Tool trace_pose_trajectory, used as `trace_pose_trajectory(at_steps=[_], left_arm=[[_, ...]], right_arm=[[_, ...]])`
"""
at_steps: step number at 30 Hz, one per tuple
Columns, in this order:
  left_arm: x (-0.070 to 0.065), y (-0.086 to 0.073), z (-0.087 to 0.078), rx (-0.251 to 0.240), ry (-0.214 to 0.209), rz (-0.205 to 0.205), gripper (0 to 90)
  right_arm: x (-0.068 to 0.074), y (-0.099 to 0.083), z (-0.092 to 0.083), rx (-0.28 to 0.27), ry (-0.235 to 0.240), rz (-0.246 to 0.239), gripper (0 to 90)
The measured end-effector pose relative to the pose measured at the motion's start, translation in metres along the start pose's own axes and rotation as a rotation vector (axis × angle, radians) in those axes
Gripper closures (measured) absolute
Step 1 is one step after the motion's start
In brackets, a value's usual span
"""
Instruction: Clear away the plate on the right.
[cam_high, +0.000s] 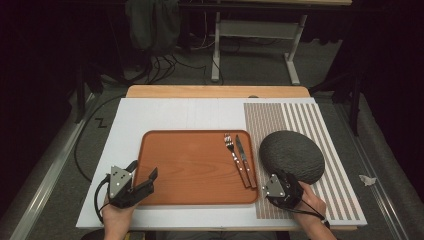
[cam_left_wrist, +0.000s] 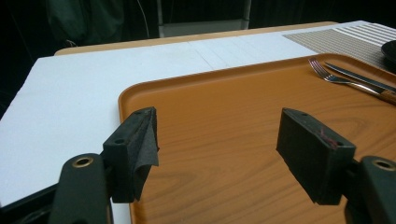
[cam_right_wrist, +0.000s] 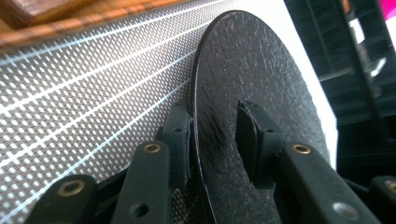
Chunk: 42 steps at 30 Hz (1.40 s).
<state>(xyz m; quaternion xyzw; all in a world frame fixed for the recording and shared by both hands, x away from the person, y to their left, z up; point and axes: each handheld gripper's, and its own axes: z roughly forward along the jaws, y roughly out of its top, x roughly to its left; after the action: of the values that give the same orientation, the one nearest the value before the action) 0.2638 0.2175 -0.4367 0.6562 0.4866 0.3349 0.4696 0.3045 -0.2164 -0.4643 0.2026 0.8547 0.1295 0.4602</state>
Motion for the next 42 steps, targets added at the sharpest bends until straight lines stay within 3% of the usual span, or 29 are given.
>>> trace_pose_trajectory(at_steps=[24, 34, 42], left_arm=[[0.001, 0.000, -0.001, 0.000, -0.003, 0.000, 29.4], [0.000, 0.000, -0.001, 0.001, -0.005, 0.002, 29.4], [0.000, 0.000, 0.000, 0.000, -0.009, 0.003, 29.4]], right_arm=[[0.021, 0.016, 0.017, 0.091, -0.204, -0.241, 71.4], [0.023, 0.018, 0.021, 0.116, -0.189, -0.276, 81.4], [0.022, 0.019, 0.021, 0.124, -0.176, -0.284, 81.6]])
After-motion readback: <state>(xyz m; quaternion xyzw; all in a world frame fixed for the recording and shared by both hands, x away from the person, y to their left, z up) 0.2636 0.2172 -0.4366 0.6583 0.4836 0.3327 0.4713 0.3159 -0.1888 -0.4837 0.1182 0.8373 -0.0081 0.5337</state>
